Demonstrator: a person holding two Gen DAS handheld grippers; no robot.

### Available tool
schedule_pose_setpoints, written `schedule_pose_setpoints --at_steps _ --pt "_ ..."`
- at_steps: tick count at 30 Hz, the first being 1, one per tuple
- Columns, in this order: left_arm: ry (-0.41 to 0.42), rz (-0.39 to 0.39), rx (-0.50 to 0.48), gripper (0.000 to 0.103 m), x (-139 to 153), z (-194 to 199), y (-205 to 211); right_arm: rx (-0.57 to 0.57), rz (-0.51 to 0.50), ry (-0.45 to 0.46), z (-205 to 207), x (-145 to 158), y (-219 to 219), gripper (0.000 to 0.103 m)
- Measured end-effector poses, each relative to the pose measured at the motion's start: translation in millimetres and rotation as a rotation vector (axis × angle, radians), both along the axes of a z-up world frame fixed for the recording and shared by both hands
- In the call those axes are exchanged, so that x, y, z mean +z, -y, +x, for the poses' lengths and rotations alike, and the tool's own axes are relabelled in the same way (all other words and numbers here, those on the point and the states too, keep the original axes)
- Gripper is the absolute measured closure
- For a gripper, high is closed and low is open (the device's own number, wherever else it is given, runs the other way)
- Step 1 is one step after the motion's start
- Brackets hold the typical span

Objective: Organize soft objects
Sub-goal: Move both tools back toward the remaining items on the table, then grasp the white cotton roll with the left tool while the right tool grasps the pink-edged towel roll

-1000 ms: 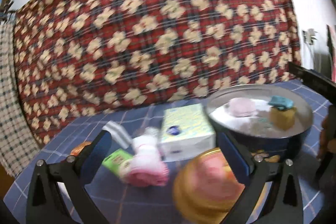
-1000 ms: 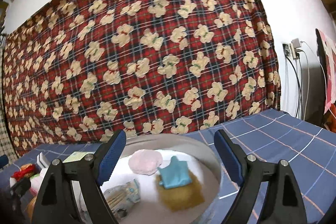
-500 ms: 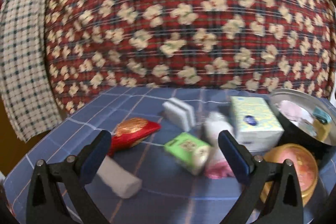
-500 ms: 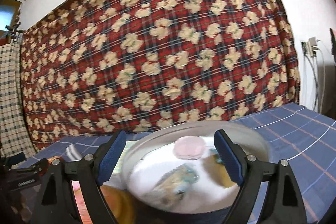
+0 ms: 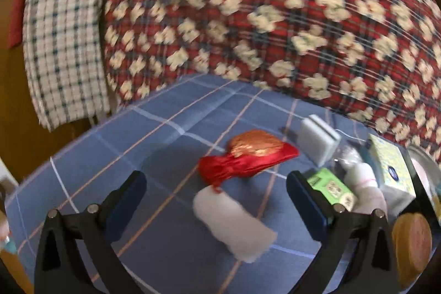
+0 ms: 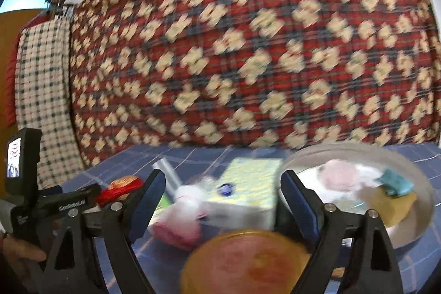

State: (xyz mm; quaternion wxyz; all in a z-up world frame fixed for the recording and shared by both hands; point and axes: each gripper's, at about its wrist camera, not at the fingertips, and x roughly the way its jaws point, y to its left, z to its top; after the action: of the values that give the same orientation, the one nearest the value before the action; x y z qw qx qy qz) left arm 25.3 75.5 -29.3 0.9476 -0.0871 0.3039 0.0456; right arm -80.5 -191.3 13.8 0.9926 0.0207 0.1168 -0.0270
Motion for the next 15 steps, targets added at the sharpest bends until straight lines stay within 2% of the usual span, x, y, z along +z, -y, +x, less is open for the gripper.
schedule_pose_setpoints --at_steps 5,6,7,10,13,15 --pt "-0.065 -0.106 0.046 0.0 -12 8 -22 0.064 0.012 -0.123 30 -7 -32 0.016" --pt "-0.077 -0.111 0.06 0.0 -14 9 -26 0.071 -0.004 -0.161 40 -9 -40 0.02" --pt "-0.092 -0.111 0.074 0.0 -16 9 -28 0.076 -0.018 -0.189 47 -12 -47 0.029" --pt "-0.119 -0.094 0.087 0.0 -19 10 -35 0.093 -0.055 -0.263 63 -20 -63 0.047" --pt "-0.122 -0.086 0.101 0.0 -18 9 -44 0.09 -0.064 -0.36 83 -32 -72 0.049" --pt "-0.127 -0.09 0.123 0.0 -19 9 -53 0.077 -0.031 -0.42 94 -40 -70 0.049"
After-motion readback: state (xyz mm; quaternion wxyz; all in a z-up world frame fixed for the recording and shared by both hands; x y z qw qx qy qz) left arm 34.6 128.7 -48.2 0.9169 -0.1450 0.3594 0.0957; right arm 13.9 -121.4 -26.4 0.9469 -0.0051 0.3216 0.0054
